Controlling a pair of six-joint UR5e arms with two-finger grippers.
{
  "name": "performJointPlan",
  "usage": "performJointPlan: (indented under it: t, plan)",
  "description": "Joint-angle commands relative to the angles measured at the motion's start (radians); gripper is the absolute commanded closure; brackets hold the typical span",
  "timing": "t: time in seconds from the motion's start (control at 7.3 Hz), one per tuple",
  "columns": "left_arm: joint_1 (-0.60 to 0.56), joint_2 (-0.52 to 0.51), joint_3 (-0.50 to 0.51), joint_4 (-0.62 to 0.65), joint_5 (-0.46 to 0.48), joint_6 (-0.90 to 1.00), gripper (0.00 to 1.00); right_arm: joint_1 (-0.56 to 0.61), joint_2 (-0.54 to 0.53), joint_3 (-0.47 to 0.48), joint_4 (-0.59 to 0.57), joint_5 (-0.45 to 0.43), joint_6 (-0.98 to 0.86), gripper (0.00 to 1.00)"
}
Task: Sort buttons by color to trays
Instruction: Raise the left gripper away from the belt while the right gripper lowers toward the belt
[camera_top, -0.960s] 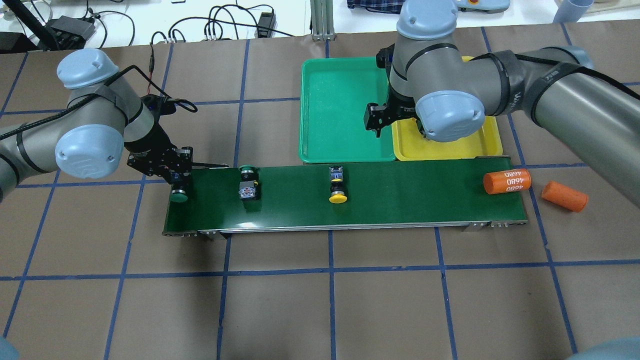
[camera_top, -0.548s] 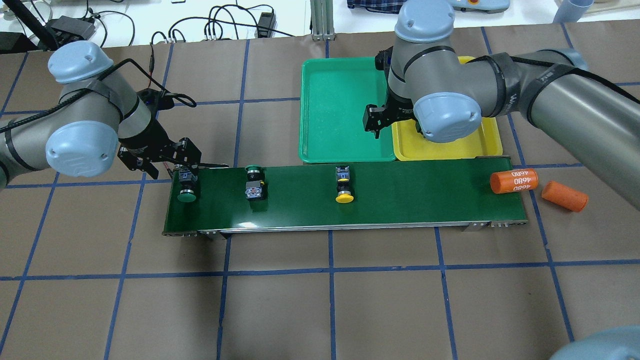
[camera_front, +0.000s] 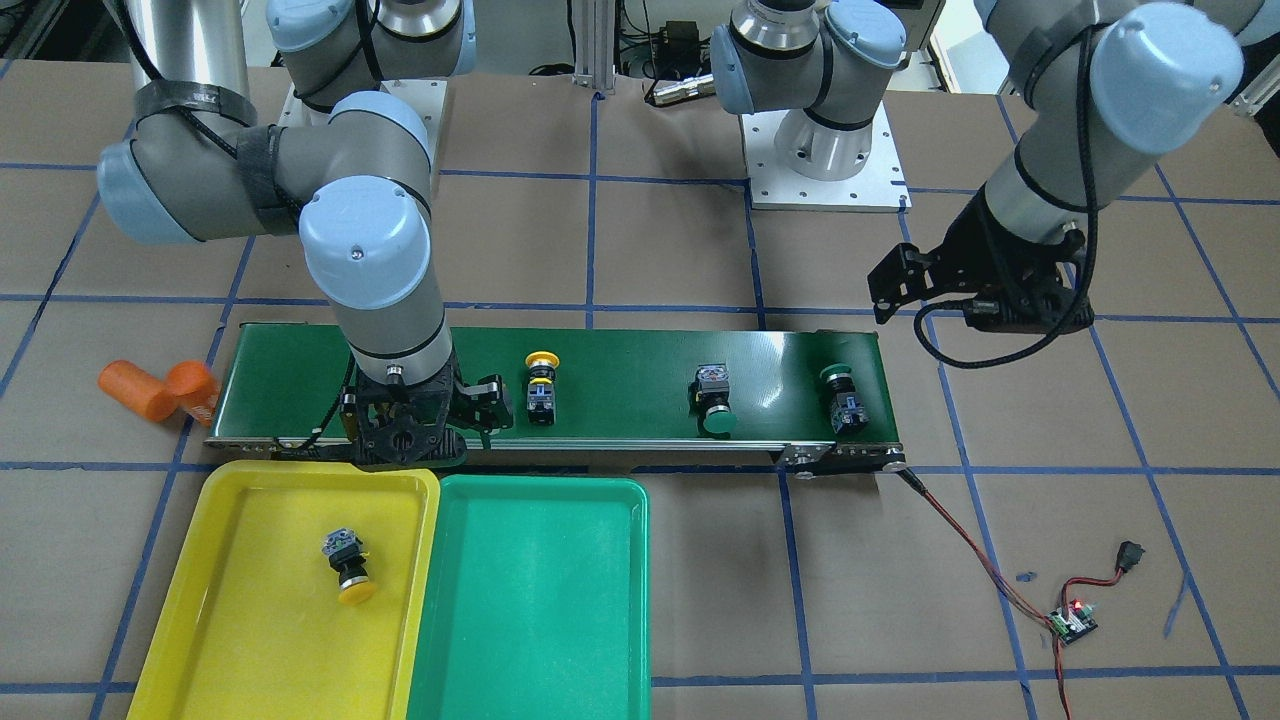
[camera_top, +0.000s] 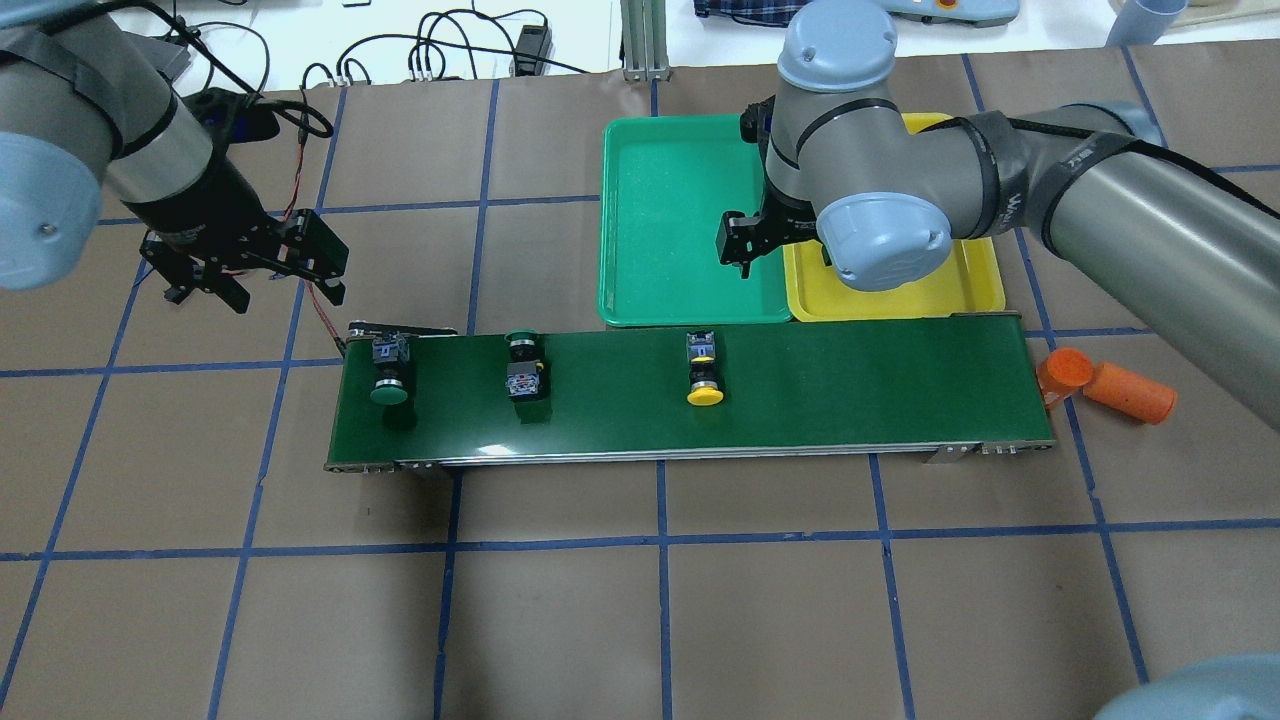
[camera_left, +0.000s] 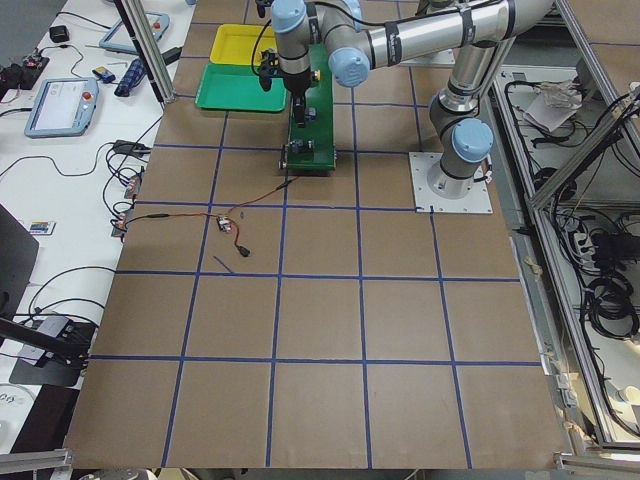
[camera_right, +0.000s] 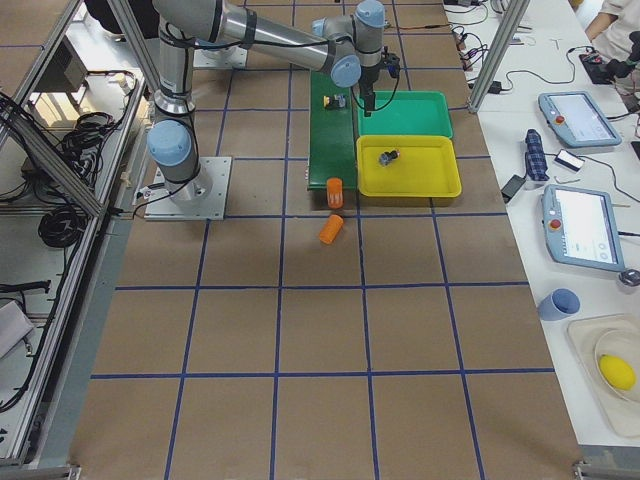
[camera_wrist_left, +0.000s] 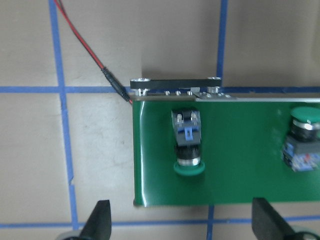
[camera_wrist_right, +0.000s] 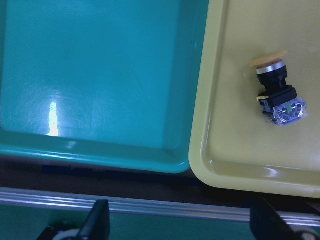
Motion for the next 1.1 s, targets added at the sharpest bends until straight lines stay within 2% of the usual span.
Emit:
performJointPlan:
  t: [0.0,0.14,0.41,0.82,0.96]
  plan:
    - [0.000,0.111,0.014,-0.060,0.001,0.001,0.00,0.008,0.017,0.000,-0.001,-0.002,0.000,0.00]
    - [0.004,0.151,0.020,-0.109,0.004,0.001,0.00,0.008,0.023,0.002,-0.001,-0.004,0.002,0.00]
    - [0.009,0.191,-0.001,-0.123,0.002,0.002,0.00,0.021,0.008,0.070,-0.002,0.004,0.072,0.00]
    - [0.003,0.147,-0.009,-0.113,-0.013,-0.054,0.00,0.028,-0.082,0.085,0.033,0.041,0.095,0.00]
    - [-0.037,0.143,-0.012,-0.112,-0.004,-0.056,0.00,0.028,-0.084,0.086,0.075,0.055,0.098,0.00]
